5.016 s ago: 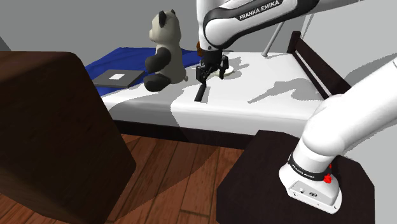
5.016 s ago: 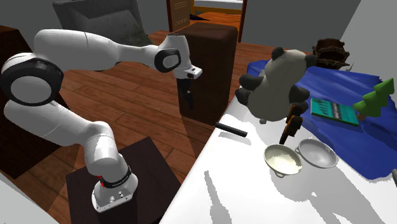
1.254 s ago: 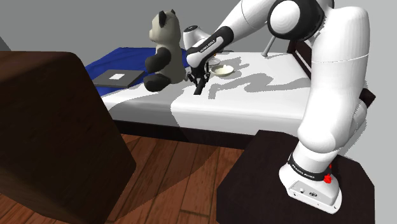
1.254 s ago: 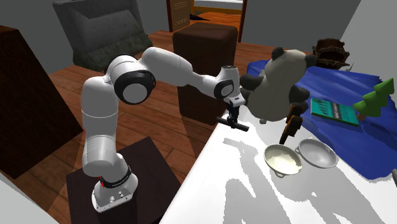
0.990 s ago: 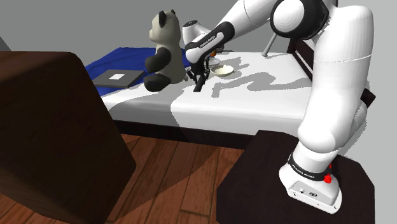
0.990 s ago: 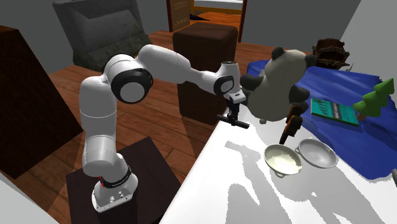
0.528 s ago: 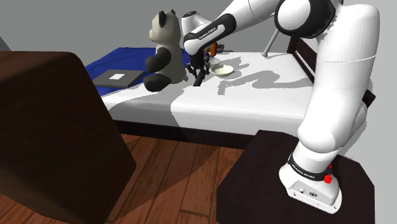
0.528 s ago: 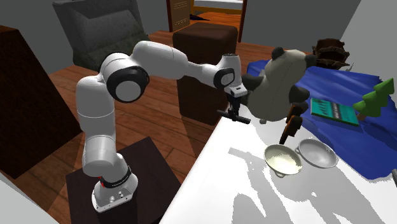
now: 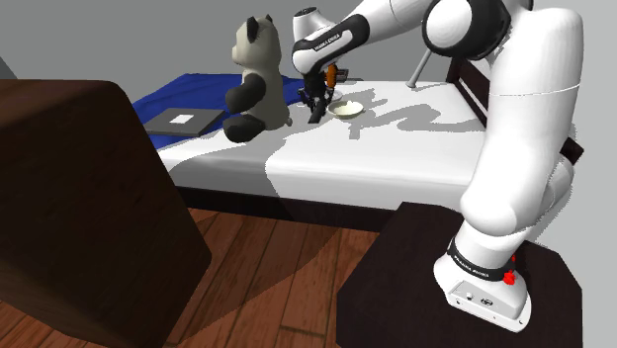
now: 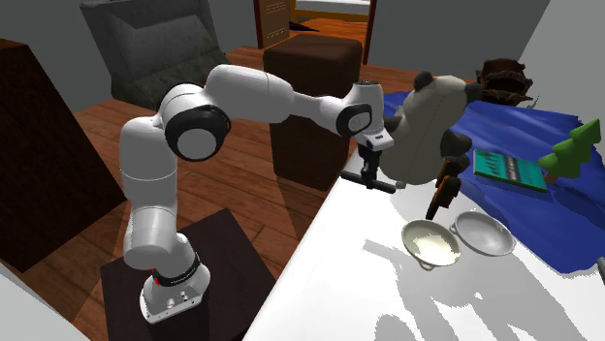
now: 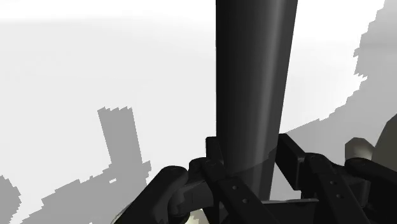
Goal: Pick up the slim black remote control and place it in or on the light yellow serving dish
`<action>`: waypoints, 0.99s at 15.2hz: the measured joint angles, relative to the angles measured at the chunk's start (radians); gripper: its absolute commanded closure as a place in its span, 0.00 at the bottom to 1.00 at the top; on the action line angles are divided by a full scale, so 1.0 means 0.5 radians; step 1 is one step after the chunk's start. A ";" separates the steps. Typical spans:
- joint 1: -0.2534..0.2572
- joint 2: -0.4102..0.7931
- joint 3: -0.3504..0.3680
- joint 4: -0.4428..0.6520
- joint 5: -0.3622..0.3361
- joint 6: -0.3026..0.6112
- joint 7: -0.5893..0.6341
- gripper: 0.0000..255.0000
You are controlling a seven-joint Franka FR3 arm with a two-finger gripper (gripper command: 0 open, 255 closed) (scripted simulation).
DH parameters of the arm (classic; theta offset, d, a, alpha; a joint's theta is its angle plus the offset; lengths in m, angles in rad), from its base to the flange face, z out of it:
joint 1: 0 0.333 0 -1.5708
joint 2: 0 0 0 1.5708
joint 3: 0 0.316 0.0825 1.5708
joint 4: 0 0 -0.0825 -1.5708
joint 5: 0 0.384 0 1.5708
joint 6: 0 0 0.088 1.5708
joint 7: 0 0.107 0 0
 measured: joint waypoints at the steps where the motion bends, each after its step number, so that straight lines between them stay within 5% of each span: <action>1: -0.022 0.036 -0.012 0.047 0.005 -0.003 -0.039 1.00; 15: -0.360 0.677 -0.126 0.963 0.115 -0.182 -0.591 1.00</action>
